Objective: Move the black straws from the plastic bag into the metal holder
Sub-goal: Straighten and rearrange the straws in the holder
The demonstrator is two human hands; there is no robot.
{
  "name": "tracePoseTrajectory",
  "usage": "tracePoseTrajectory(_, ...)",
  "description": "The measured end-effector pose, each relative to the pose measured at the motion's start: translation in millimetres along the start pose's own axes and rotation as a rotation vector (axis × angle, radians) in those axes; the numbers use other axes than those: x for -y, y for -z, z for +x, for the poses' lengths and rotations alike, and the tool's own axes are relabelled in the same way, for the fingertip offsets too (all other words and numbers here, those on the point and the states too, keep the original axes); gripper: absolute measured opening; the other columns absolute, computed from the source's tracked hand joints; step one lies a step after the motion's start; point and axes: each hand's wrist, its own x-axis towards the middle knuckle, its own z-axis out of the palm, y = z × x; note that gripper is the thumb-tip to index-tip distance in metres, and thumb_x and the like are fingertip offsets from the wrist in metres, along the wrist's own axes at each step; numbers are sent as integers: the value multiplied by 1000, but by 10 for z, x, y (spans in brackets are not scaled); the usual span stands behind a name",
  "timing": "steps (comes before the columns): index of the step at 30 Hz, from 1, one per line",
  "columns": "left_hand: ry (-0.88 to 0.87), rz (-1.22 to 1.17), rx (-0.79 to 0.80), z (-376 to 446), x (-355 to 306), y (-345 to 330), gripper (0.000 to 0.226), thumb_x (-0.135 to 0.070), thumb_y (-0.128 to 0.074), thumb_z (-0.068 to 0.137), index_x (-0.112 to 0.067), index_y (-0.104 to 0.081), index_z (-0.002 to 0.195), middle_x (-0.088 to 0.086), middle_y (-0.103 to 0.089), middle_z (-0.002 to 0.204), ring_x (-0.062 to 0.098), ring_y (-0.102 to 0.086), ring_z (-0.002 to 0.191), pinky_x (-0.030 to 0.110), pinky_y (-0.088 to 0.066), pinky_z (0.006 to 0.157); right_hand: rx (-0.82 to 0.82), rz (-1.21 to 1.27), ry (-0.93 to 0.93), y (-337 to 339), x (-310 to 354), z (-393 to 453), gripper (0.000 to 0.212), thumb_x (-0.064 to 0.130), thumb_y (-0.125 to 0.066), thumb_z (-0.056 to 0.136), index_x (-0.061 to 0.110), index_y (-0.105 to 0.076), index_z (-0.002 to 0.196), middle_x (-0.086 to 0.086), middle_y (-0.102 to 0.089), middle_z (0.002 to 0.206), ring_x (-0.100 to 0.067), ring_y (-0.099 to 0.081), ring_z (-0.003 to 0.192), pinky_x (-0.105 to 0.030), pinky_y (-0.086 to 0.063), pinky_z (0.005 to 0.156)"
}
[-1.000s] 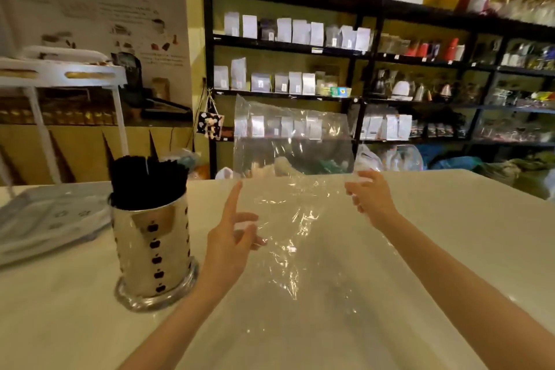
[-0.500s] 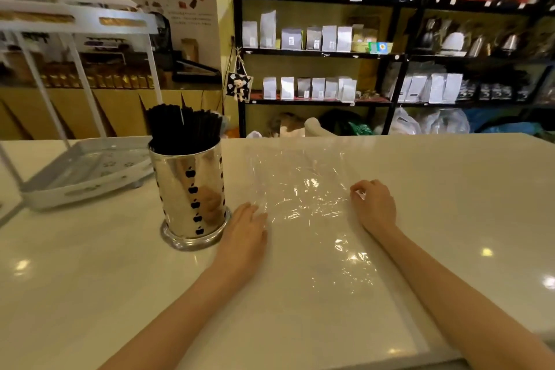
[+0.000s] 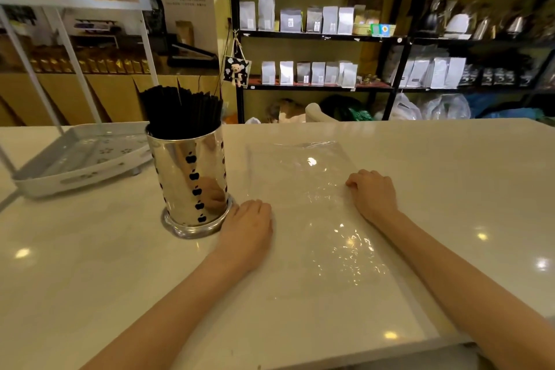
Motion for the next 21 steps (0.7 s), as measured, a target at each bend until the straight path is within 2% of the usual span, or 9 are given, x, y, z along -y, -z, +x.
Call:
tracePoseTrajectory(2,9,70,82,39,-33,71,25,-18,-32,91,-7,-52,100,12,-59,104,31,-53,102,39,-39,83,122,-114,44,122,70,40,28,8,-39,88,15,-64,100,-5,-65,104,-28,-57,101,-36,-35,83)
tracePoseTrajectory(5,-2,136,230,168,-34,266,28,-25,-31,93,-8,-48,106,10,-54,112,27,-48,105,37,-39,82,311,-226,51,356,247,145,16,10,-44,83,12,-60,80,-2,-59,81,-28,-58,96,-34,-34,85)
tracePoseTrajectory(6,-4,90,263,215,-26,364,31,-29,-32,93,-8,-50,108,9,-54,114,25,-49,105,36,-40,82,326,-213,57,409,304,181,16,13,-46,84,12,-62,82,-2,-59,84,-27,-58,96,-34,-34,85)
tracePoseTrajectory(8,-39,-72,275,280,-14,617,34,-35,-35,93,-14,-51,114,3,-52,119,21,-50,107,37,-44,87,273,-59,85,487,452,252,23,22,-49,88,13,-63,105,-5,-61,110,-25,-56,106,-35,-37,89)
tracePoseTrajectory(10,-105,-274,201,318,6,929,33,-37,-41,91,-20,-52,117,-2,-54,121,13,-51,107,32,-44,90,184,295,103,620,678,290,28,24,-52,90,14,-60,115,-5,-61,119,-22,-56,104,-33,-42,88)
tracePoseTrajectory(13,-166,-449,1,353,94,1365,30,-31,-47,89,-24,-54,117,-11,-58,112,-2,-53,96,19,-46,85,119,811,181,912,1123,317,25,21,-55,89,13,-61,113,-5,-64,112,-14,-58,98,-27,-47,86)
tracePoseTrajectory(16,-243,-480,-237,406,283,1675,28,-24,-53,87,-22,-57,115,-14,-59,101,-7,-54,91,9,-46,81,118,1010,277,1201,1518,358,27,23,-56,88,15,-59,114,-1,-65,107,-12,-60,98,-25,-48,85)
tracePoseTrajectory(18,-241,-443,-352,440,456,1813,30,-24,-56,84,-20,-58,114,-11,-60,103,-6,-53,88,3,-40,82,152,1088,288,1350,1708,404,27,22,-57,88,17,-58,114,4,-66,102,-7,-61,94,-22,-48,82)
tracePoseTrajectory(21,-108,-398,-412,500,764,1932,44,-36,-61,78,-25,-52,120,-13,-53,118,-3,-42,107,12,-31,89,184,1123,291,1474,1823,476,25,25,-59,87,23,-61,112,10,-67,99,-1,-62,91,-20,-49,80)
